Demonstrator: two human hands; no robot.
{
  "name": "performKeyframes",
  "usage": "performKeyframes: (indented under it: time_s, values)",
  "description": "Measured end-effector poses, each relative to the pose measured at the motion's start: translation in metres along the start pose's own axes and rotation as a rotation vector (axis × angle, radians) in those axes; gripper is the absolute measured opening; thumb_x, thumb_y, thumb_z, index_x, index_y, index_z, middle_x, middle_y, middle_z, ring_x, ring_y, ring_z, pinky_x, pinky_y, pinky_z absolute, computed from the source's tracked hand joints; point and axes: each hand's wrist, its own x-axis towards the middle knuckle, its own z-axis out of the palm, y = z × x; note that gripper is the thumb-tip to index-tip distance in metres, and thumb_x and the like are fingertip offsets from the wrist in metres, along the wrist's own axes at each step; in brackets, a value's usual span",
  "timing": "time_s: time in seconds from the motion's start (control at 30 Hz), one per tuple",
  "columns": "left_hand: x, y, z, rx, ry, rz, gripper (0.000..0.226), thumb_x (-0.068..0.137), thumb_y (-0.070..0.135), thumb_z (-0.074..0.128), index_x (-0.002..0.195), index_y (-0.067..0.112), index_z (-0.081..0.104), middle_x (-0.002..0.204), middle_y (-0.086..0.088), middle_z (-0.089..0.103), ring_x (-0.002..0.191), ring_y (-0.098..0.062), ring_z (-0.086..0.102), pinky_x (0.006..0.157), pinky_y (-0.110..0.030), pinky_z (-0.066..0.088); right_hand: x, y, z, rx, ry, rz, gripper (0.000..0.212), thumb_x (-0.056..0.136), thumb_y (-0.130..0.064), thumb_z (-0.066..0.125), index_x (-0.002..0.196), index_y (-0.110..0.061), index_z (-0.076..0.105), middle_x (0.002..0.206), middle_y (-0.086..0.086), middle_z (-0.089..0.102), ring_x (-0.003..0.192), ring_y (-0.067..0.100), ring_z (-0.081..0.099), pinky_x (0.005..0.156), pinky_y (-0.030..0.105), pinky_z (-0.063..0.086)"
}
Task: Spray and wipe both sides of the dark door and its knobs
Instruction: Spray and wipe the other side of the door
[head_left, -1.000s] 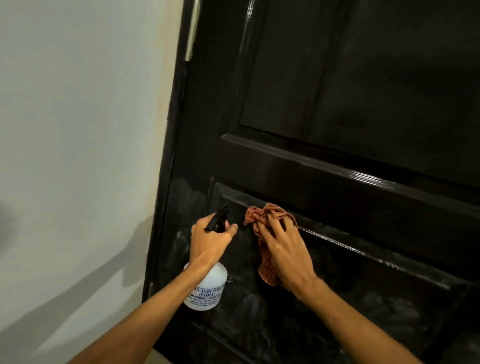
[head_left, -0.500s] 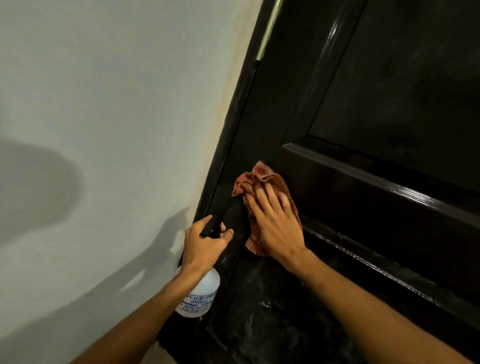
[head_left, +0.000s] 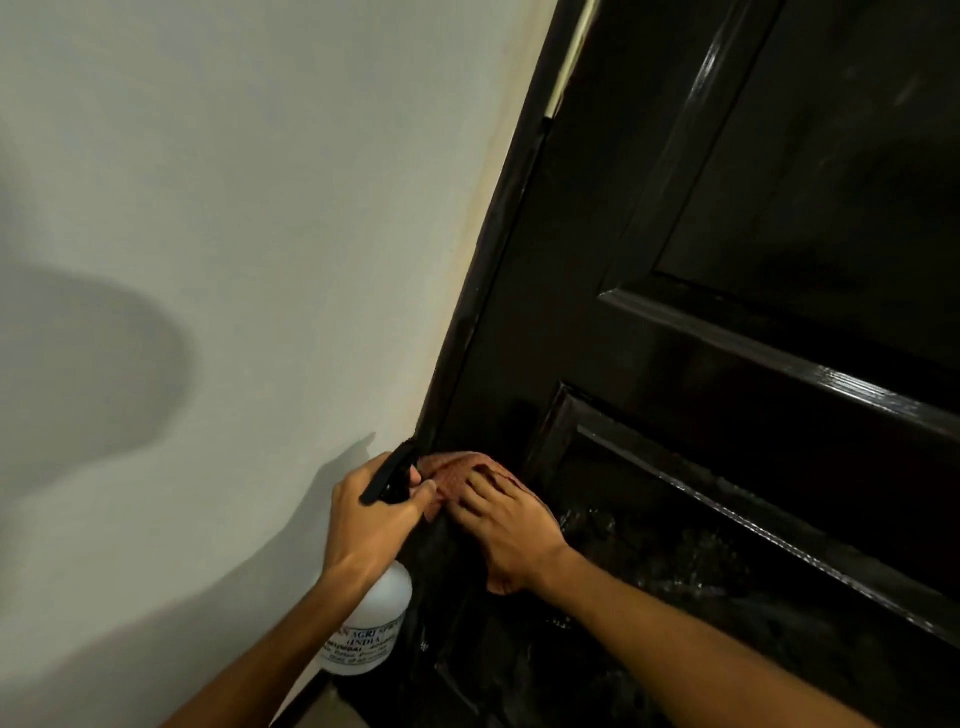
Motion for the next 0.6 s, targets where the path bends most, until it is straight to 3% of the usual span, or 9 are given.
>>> performKeyframes:
  time_s: [0.1,0.2,0.3,0.37,0.47,0.53,0.6]
  values:
    - [-0.009,0.004,0.002,-0.003,-0.033,0.015,0.021,0.081,0.013,0.085,0.072,0.021,0.068,0.067,0.008,0.069,0.064,-0.007,0.067,0.066,-0.029,0.055,-0.038,0.023,-0.009,0.051,0.229,0.135,0.077,0.081,-0.054,0.064,0.149,-0.021,0.050,0.150,0.009,0.050,0.141,0.032,0.041,0.123,0.046,0.010]
    - [-0.035,0.015,0.017,-0.025,-0.093,-0.002,0.023,0.082,0.013,0.085,0.072,0.023,0.067,0.066,0.004,0.069,0.061,-0.009,0.065,0.063,-0.032,0.054,-0.103,0.059,-0.022,0.147,0.400,0.397,0.061,0.090,-0.035,0.047,0.148,-0.020,0.049,0.149,0.011,0.049,0.138,0.033,0.041,0.120,0.048,0.024]
    - [-0.059,0.031,0.037,-0.058,-0.161,0.004,0.023,0.083,0.015,0.084,0.072,0.023,0.066,0.060,0.004,0.064,0.051,-0.012,0.058,0.055,-0.036,0.050,-0.169,0.057,-0.013,0.174,0.406,0.487,0.062,0.085,-0.023,0.034,0.143,-0.023,0.056,0.158,0.008,0.043,0.142,0.032,0.042,0.112,0.050,0.027]
    - [-0.078,0.047,0.054,-0.085,-0.218,0.016,0.023,0.083,0.014,0.084,0.072,0.021,0.065,0.058,0.006,0.063,0.050,-0.011,0.057,0.055,-0.033,0.049,-0.215,0.048,0.002,0.216,0.427,0.521,0.051,0.086,-0.025,0.038,0.129,-0.024,0.066,0.145,0.005,0.056,0.130,0.033,0.052,0.100,0.049,0.033]
    - [-0.115,0.073,0.085,-0.118,-0.329,0.042,0.021,0.084,0.015,0.084,0.073,0.019,0.066,0.056,0.006,0.061,0.049,-0.012,0.056,0.056,-0.031,0.047,-0.292,0.050,0.017,0.360,0.548,0.703,0.046,0.085,-0.023,0.043,0.120,-0.018,0.073,0.123,0.007,0.066,0.111,0.034,0.058,0.085,0.045,0.054]
    - [-0.150,0.091,0.110,-0.133,-0.413,0.042,0.019,0.084,0.015,0.084,0.075,0.017,0.067,0.056,0.005,0.061,0.048,-0.011,0.055,0.055,-0.032,0.048,-0.355,0.045,0.030,0.437,0.627,0.902,0.046,0.087,-0.022,0.042,0.121,-0.015,0.073,0.127,0.010,0.064,0.113,0.033,0.055,0.083,0.039,0.058]
    - [-0.184,0.106,0.133,-0.156,-0.493,0.028,0.018,0.085,0.013,0.083,0.076,0.015,0.068,0.056,0.004,0.060,0.045,-0.010,0.054,0.051,-0.030,0.047,-0.410,0.040,0.049,0.503,0.725,1.116,0.043,0.089,-0.015,0.049,0.125,-0.014,0.072,0.135,0.013,0.059,0.120,0.032,0.050,0.087,0.035,0.052]
